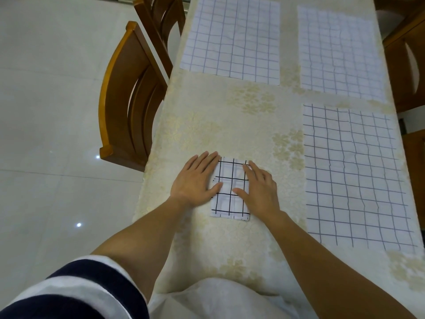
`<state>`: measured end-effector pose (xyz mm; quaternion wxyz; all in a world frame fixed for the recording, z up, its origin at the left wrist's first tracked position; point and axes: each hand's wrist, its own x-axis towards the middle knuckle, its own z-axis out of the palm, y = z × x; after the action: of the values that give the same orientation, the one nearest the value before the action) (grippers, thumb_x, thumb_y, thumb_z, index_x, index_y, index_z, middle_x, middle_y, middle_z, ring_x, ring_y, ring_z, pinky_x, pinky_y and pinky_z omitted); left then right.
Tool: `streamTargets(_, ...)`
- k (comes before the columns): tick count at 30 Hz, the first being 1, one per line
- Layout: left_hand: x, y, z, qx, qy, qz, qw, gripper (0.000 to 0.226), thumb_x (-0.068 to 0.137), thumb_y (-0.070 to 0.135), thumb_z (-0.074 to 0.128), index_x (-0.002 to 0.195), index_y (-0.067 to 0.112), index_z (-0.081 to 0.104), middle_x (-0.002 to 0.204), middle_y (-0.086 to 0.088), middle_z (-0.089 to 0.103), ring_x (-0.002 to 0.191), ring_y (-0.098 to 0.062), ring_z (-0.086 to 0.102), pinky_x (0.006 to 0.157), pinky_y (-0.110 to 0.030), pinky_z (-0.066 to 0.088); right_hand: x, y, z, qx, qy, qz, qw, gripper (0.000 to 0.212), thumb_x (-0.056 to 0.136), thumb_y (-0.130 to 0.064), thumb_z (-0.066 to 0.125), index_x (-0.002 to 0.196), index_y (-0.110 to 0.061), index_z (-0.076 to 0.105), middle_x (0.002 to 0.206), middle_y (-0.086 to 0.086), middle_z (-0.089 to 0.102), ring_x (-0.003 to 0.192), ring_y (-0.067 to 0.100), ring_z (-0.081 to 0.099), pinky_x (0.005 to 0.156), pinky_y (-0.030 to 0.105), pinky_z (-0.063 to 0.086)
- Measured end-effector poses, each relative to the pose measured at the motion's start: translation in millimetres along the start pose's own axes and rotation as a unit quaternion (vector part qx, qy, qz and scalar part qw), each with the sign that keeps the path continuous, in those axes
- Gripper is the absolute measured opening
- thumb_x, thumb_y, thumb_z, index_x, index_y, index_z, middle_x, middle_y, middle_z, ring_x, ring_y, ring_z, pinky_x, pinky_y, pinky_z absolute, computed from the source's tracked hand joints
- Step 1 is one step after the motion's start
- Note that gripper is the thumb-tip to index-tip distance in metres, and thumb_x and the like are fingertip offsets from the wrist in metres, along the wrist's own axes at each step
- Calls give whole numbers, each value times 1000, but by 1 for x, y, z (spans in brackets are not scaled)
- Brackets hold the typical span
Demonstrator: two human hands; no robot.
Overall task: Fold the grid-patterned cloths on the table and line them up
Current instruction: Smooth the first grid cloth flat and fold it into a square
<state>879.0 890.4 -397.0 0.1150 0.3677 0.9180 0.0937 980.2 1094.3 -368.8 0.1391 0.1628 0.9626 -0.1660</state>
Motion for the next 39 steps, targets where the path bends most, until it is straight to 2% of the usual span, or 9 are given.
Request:
streamTargets(5, 0, 1, -1, 3, 1, -1, 1000, 79, 100, 66, 20, 163, 23, 0, 170, 7, 0, 156, -11, -6, 128, -37, 0, 2, 5, -1, -6, -19, -9, 1000, 82, 90, -63, 54, 156, -32, 17, 165, -11, 6, 145, 23, 16, 116, 46, 23)
streamTargets(10, -1, 2, -5, -13, 8, 4, 1000, 73, 100, 64, 24, 162, 35, -2, 170, 8, 1, 156, -12, -4, 127, -38, 2, -8, -2, -3, 87, 80, 44, 992, 61, 98, -39, 55, 152, -16, 35, 156, 6, 35, 141, 28, 31, 116, 44, 29)
streamTargets(17, -1, 2, -2, 4, 4, 20, 1000, 66, 101, 63, 20, 160, 43, 1, 169, 10, -13, 156, -14, -9, 127, -41, 3, -15, 7, 6, -27, 18, -47, 998, 51, 107, -31, 33, 156, -18, 26, 164, -3, 20, 152, 26, 14, 121, 45, 19)
streamTargets(21, 0, 0, -5, 1, -4, 10, 1000, 66, 100, 65, 18, 160, 43, 2, 170, 9, -9, 156, -12, -9, 127, -40, 3, -26, 22, 9, -39, 27, -67, 997, 49, 105, -30, 41, 153, -18, 35, 162, -2, 27, 151, 28, 19, 119, 48, 25)
streamTargets(27, -3, 4, -7, -4, 2, 8, 1000, 66, 99, 65, 16, 160, 42, 2, 170, 9, -6, 156, -12, -8, 127, -40, 2, -69, 33, 17, 4, 19, -50, 999, 50, 104, -41, 41, 153, -33, 34, 164, -7, 19, 152, 22, 12, 120, 42, 15)
streamTargets(32, -4, 7, -4, -53, 17, 6, 998, 63, 101, 63, 22, 160, 42, 13, 170, 8, 1, 156, -12, -3, 127, -40, 3, -99, 47, 26, 43, 43, -63, 996, 43, 100, -21, 44, 138, -37, 56, 158, 1, 36, 146, 25, 27, 119, 45, 23)
streamTargets(34, 1, 13, -5, -159, 74, -35, 984, 56, 104, 57, 35, 156, 38, 30, 168, 5, 16, 156, -17, 11, 126, -41, 10, -98, 46, 24, 101, 78, -27, 991, 36, 99, -18, 50, 129, -30, 65, 144, 2, 52, 133, 22, 43, 114, 46, 36)
streamTargets(36, 11, 24, -10, -174, 134, -39, 975, 48, 104, 42, 47, 150, 27, 43, 161, -2, 34, 151, -26, 26, 125, -45, 17, -90, 34, 15, 171, 99, 43, 979, 30, 100, -22, 53, 128, -21, 64, 120, 0, 62, 112, 19, 57, 99, 43, 49)
streamTargets(39, 34, 44, -17, -117, 57, 26, 991, 48, 102, 31, 54, 148, 19, 46, 152, -4, 46, 142, -28, 39, 122, -43, 23, -66, 6, 5, 203, 18, 131, 970, 40, 99, -39, 54, 129, -13, 58, 106, 1, 67, 99, 21, 64, 85, 35, 52)
